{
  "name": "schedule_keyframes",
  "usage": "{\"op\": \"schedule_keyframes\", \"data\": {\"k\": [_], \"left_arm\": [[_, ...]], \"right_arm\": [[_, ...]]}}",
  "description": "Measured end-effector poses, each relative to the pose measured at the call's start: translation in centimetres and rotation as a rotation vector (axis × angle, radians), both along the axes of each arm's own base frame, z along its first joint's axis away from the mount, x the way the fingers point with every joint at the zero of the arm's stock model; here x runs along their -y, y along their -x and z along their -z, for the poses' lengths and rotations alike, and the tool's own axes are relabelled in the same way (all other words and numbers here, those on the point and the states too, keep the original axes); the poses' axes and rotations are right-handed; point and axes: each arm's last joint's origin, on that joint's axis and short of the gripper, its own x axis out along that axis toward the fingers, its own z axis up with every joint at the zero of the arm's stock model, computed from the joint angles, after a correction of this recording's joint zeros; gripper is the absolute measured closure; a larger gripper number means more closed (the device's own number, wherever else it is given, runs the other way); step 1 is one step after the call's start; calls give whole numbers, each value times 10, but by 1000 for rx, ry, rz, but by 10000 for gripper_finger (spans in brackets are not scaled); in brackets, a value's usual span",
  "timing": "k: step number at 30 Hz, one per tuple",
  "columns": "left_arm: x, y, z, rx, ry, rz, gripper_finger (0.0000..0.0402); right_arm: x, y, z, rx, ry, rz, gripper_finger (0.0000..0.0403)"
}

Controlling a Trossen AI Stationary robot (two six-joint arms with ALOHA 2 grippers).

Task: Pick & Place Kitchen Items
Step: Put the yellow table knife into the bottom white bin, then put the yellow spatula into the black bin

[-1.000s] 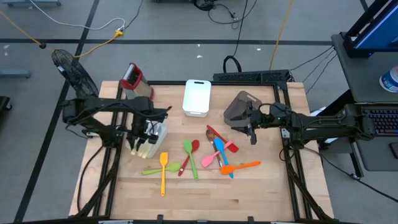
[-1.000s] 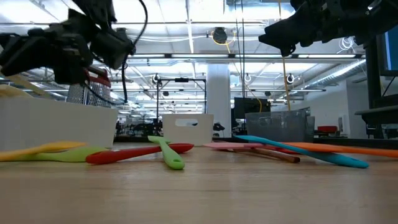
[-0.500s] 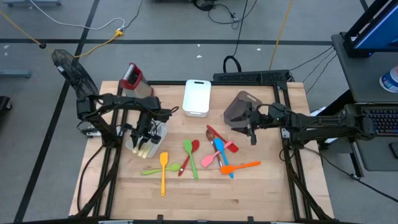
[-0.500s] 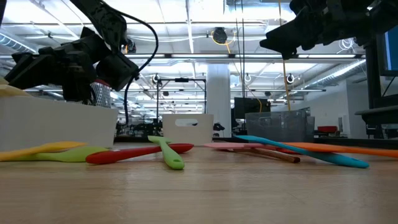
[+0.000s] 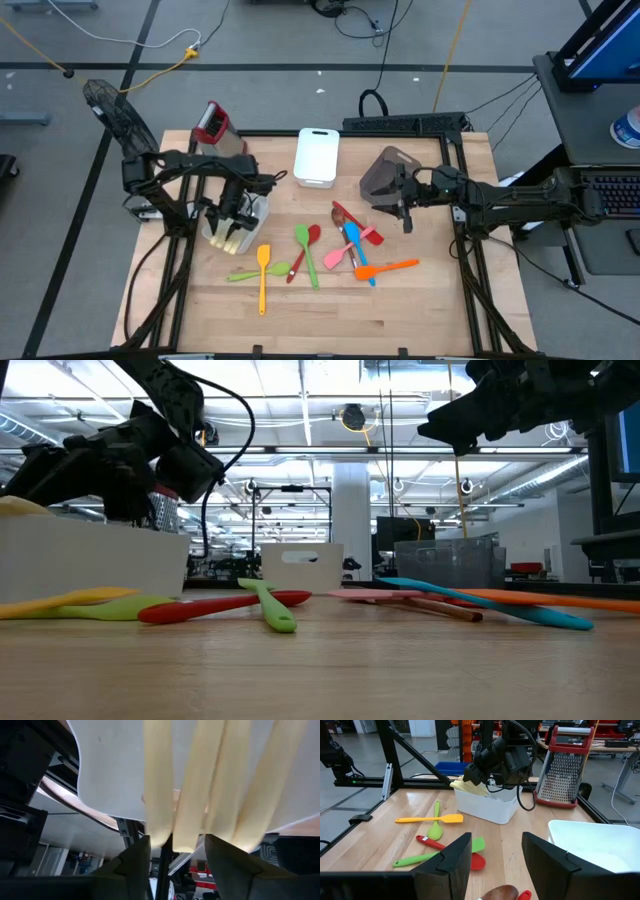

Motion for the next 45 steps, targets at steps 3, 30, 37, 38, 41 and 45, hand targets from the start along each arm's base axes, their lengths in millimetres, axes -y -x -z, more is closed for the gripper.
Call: {"op": "schedule_keyframes", "data": {"k": [3, 30, 37, 38, 41, 45], "left_arm": [[-1, -3, -12, 42, -32, -19, 186], [124, -100, -121, 804, -434, -329, 174], [170, -106, -93, 650, -446, -385, 174], [176, -106, -89, 625, -449, -386, 174], [192, -108, -72, 558, -468, -371, 174], [208, -105, -50, 438, -516, -346, 174]], "right_arm": [[0, 0, 0, 0, -1, 0, 236], [0, 0, 0, 0, 0, -1, 236], [0, 0, 0, 1, 2, -1, 236], [0, 0, 0, 0, 2, -1, 236], [0, 0, 0, 1, 2, -1, 236], [0, 0, 0, 1, 2, -1, 236]]}}
